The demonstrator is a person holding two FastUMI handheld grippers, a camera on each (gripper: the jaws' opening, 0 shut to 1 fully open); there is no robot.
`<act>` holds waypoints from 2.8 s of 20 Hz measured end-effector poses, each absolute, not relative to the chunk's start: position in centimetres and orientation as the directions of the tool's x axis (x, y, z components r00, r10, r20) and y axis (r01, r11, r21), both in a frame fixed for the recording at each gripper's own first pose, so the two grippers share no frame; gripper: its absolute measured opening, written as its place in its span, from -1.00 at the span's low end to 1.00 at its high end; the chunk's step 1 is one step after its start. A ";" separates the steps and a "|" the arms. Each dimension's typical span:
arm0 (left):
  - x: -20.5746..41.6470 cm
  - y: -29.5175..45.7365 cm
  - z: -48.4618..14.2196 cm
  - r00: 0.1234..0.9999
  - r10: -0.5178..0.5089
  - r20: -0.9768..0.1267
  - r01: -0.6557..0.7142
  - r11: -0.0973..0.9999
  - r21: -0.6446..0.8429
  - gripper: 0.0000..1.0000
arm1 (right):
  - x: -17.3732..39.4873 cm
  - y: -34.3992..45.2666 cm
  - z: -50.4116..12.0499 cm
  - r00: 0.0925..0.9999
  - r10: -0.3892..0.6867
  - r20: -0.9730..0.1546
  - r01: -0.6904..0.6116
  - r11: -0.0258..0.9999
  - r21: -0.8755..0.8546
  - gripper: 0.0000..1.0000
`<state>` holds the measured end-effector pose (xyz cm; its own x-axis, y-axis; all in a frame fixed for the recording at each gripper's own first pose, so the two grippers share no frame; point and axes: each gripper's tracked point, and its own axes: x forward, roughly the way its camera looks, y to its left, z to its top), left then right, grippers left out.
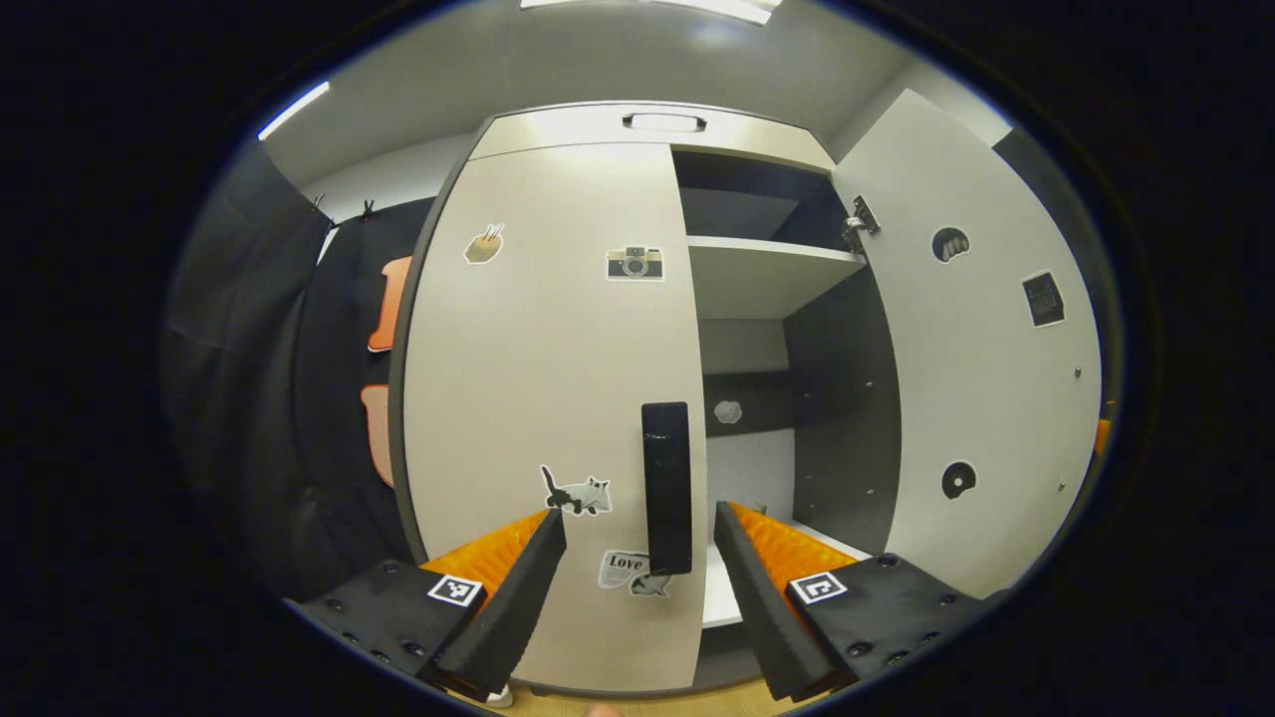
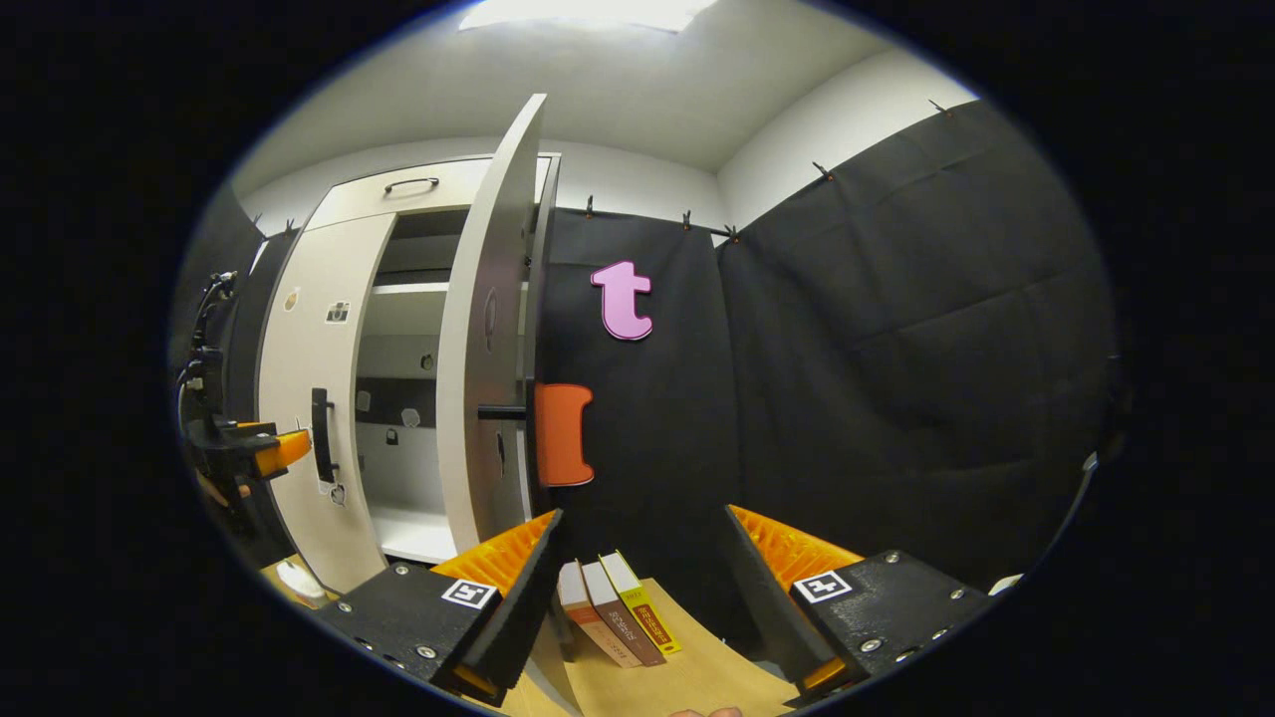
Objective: Open the right door of the double-door shoe cabinet with the right hand, and open the left door with the left hand.
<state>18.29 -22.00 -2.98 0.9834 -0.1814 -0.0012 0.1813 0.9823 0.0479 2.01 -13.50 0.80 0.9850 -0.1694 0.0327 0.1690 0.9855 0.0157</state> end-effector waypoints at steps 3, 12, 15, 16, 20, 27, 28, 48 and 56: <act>20.5 -22.8 -3.7 0.984 -0.176 -0.018 0.176 0.984 0.008 0.92 | 2.3 -14.1 0.0 0.982 -0.186 0.026 0.186 0.983 0.009 0.86; 24.0 -23.5 -5.1 0.989 -0.139 -0.045 0.142 0.988 0.067 0.90 | 3.2 -14.7 -1.4 0.984 -0.180 0.012 0.179 0.983 0.028 0.86; 24.2 -23.8 -4.6 0.988 -0.153 -0.023 0.154 0.986 0.058 0.63 | 3.3 -14.3 -1.4 0.985 -0.171 0.011 0.171 0.985 0.018 0.86; 24.2 -24.1 -4.8 0.986 -0.166 -0.030 0.167 0.985 0.046 0.37 | 3.3 -14.1 -1.5 0.986 -0.166 0.010 0.166 0.986 0.016 0.86; 23.9 -24.4 -5.3 0.979 -0.197 -0.054 0.198 0.980 0.018 -0.21 | 3.1 -13.2 -1.3 0.989 -0.151 0.010 0.151 0.989 0.011 0.86; 21.2 -23.9 -5.6 0.951 -0.293 -0.099 0.292 0.956 -0.028 -0.72 | 2.4 -12.4 -1.3 0.989 -0.150 -0.009 0.150 0.989 0.014 0.86; 20.1 -23.4 -5.6 0.944 -0.313 -0.106 0.311 0.950 -0.034 -0.72 | 2.1 -12.0 -1.2 0.989 -0.148 -0.010 0.148 0.989 0.020 0.86; 8.3 -11.7 -4.1 0.929 -0.358 -0.097 0.353 0.933 -0.064 -0.73 | -2.1 -2.4 2.7 0.999 -0.031 0.039 0.031 1.000 0.000 0.85; 6.9 -6.8 -3.3 0.946 -0.313 -0.087 0.309 0.949 -0.062 -0.75 | -2.3 -0.3 2.3 1.000 0.001 0.021 -0.001 1.000 -0.018 0.85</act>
<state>6.87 -6.80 -3.32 0.9456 -0.3134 -0.0871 0.3089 0.9491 -0.0616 -2.27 -0.32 2.28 0.9998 0.0012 0.0209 -0.0009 0.9998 -0.0182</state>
